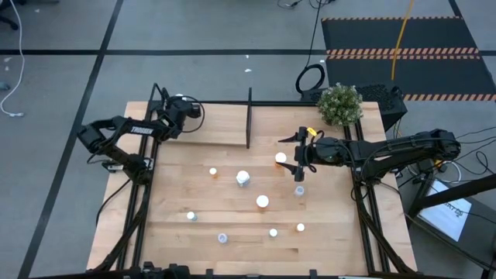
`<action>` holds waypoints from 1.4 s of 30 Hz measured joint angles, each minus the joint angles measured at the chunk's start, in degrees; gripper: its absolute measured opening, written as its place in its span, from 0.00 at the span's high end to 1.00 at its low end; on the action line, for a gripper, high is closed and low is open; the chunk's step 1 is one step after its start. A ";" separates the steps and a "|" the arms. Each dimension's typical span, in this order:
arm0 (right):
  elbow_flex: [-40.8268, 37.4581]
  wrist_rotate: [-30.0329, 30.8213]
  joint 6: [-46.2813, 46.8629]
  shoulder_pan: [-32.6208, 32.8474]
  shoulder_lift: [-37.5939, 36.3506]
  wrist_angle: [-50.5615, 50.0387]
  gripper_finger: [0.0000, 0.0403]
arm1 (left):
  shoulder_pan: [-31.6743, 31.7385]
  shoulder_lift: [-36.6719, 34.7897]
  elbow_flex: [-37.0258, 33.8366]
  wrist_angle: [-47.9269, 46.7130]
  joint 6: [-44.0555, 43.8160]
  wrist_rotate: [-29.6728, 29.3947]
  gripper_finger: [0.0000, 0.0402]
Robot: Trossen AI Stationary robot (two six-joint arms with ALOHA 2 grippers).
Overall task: Pick and place medicine bottles onto shelf by color
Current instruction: Put the bottom white pill bottle on the shelf
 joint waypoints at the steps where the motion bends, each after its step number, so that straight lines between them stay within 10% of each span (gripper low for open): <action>1: 0.00 0.00 -0.19 0.00 0.00 -0.10 0.13 | 0.00 0.00 0.00 0.07 0.07 -0.18 0.42; 42: 0.00 0.13 -0.58 0.00 0.02 -3.22 0.13 | -2.87 -0.12 0.02 -1.77 3.15 -0.41 0.33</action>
